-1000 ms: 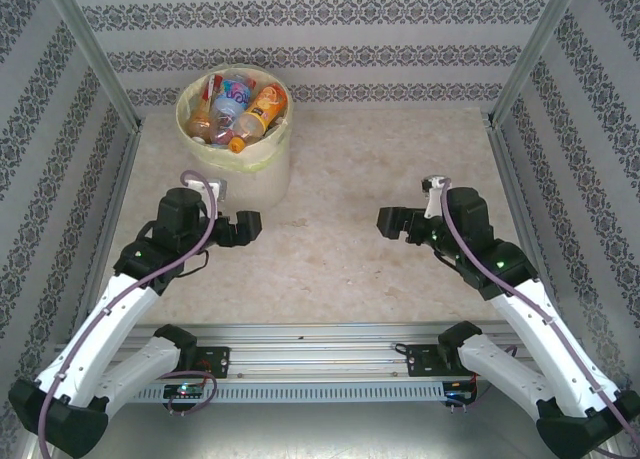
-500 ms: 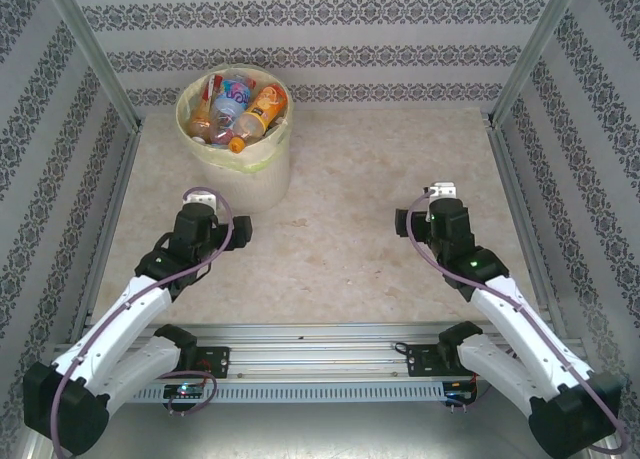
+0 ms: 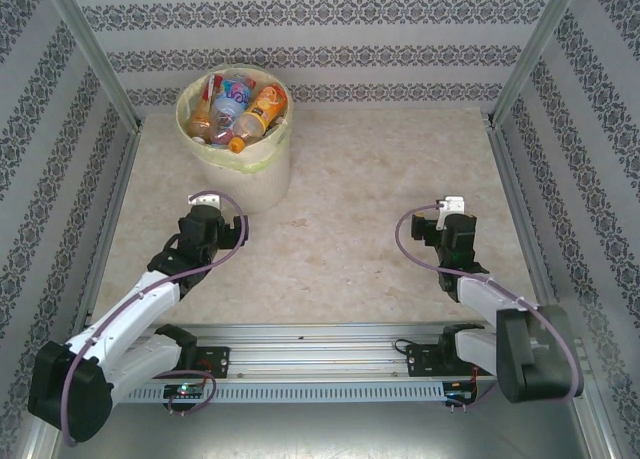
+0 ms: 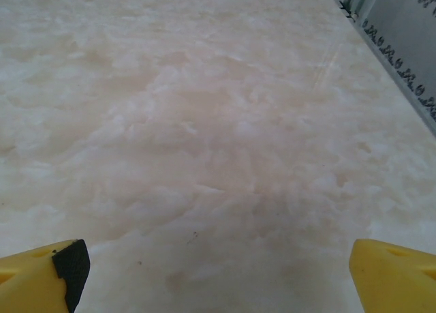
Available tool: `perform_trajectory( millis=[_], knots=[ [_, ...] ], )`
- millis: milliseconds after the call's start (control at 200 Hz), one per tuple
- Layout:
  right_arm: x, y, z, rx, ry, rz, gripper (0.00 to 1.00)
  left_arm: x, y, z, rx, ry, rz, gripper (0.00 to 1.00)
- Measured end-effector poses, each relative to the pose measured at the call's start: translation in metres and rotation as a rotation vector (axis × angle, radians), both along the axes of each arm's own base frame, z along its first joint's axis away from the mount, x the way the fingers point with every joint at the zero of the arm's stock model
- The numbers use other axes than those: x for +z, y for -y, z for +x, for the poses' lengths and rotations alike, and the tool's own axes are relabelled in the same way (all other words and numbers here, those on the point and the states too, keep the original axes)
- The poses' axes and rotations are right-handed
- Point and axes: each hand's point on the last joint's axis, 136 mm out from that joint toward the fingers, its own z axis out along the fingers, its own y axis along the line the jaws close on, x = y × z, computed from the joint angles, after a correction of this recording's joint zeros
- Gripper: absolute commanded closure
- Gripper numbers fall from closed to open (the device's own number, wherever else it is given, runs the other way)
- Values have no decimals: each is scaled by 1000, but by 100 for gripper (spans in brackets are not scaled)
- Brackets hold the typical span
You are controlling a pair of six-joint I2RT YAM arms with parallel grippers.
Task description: Put the plastic bottles in the bin
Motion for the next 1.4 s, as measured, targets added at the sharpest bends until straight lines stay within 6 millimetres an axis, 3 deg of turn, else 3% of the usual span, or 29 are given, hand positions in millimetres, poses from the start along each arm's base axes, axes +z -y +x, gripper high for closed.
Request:
perform_trajectory(
  millis=[300, 525, 714, 964, 1259, 1399],
  knots=[
    [6, -12, 26, 79, 140, 44, 2, -3, -2, 5, 4, 9, 31, 0],
    [-14, -9, 35, 63, 100, 53, 2, -2, -2, 6, -8, 21, 46, 0],
    [12, -9, 60, 62, 148, 52, 2, -3, -3, 8, -28, 37, 85, 0],
    [6, -9, 58, 61, 119, 52, 2, 4, -15, 27, -26, 100, 207, 0],
    [5, -9, 58, 61, 114, 52, 2, -50, -55, 60, 39, 72, 202, 0],
    [5, -9, 58, 61, 114, 52, 2, -66, -62, 69, 30, 103, 169, 0]
  ],
)
